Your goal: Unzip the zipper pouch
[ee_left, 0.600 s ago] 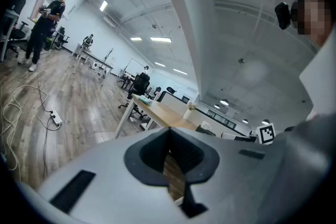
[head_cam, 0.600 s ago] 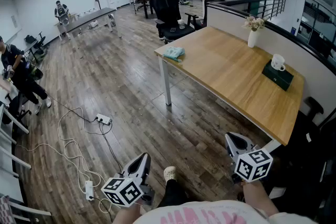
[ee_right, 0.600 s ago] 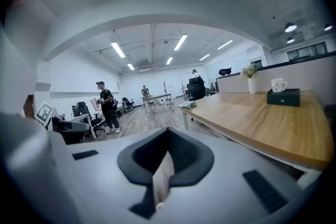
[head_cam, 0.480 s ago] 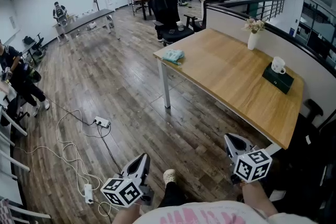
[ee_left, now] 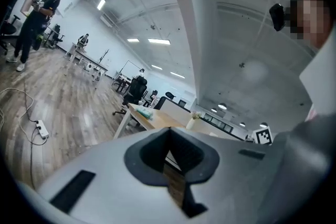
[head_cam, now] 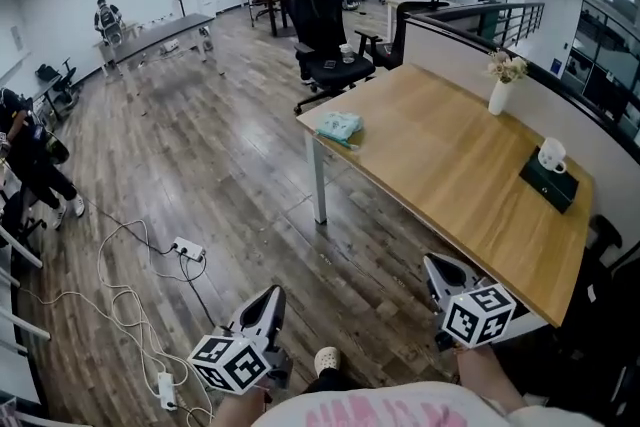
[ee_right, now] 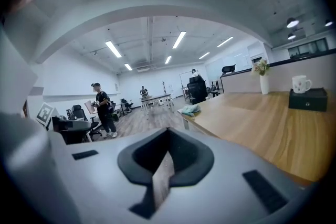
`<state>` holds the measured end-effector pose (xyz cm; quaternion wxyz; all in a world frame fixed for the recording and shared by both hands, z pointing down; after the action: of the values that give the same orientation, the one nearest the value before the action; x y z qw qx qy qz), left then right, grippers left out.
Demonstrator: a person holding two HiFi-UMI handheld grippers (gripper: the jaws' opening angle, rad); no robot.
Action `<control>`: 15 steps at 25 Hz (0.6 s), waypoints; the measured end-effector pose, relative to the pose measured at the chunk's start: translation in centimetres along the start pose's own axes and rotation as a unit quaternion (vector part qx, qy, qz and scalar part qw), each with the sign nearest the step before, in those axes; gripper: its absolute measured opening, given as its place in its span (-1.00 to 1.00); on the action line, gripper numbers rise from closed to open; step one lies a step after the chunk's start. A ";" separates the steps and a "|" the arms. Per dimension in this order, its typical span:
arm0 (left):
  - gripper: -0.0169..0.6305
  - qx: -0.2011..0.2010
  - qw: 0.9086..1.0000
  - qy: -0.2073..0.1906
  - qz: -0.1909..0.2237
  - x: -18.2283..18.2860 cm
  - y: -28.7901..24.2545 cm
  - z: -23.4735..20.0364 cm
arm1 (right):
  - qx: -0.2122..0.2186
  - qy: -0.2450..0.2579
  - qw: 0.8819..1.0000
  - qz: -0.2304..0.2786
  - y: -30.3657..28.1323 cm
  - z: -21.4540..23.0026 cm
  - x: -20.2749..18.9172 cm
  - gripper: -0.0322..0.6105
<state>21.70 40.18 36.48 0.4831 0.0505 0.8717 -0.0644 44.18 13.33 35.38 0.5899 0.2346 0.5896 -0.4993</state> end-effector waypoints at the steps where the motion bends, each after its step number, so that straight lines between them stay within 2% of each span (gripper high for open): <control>1: -0.94 -0.002 1.000 -0.001 0.004 1.1 -1.0 -0.8 | 0.001 -0.001 1.000 0.003 -1.4 -0.1 0.8 -0.91; 6: -0.94 -0.011 0.999 -0.012 0.029 6.1 -5.3 -4.8 | 0.014 -0.019 0.999 0.038 -8.1 -0.5 4.7 -0.91; 9: -0.94 -0.021 0.999 -0.012 0.045 7.7 -7.4 -7.2 | 0.008 -0.024 0.999 0.039 -11.5 -0.7 5.4 -0.91; 13: -0.94 -0.028 0.999 -0.034 0.017 8.2 -9.8 -9.8 | -0.037 -0.026 0.999 -0.017 -15.2 -1.0 4.0 -0.91; 15: -0.94 -0.033 0.999 -0.027 -0.002 7.6 -10.7 -10.7 | -0.049 -0.040 0.996 -0.056 -16.7 -0.9 2.7 -0.91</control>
<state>7.12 31.51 36.37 0.5081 0.0309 0.8599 -0.0378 28.75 6.67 37.88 0.5949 0.1521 0.6014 -0.5112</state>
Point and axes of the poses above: the fingertips, and each gripper's own axes: y backward along the fingers, z to its right, x out of its top, the point moved 8 cm from there along y, backward along the fingers, and after that the axes turned 6 degrees about -x, right-handed, at the moved point
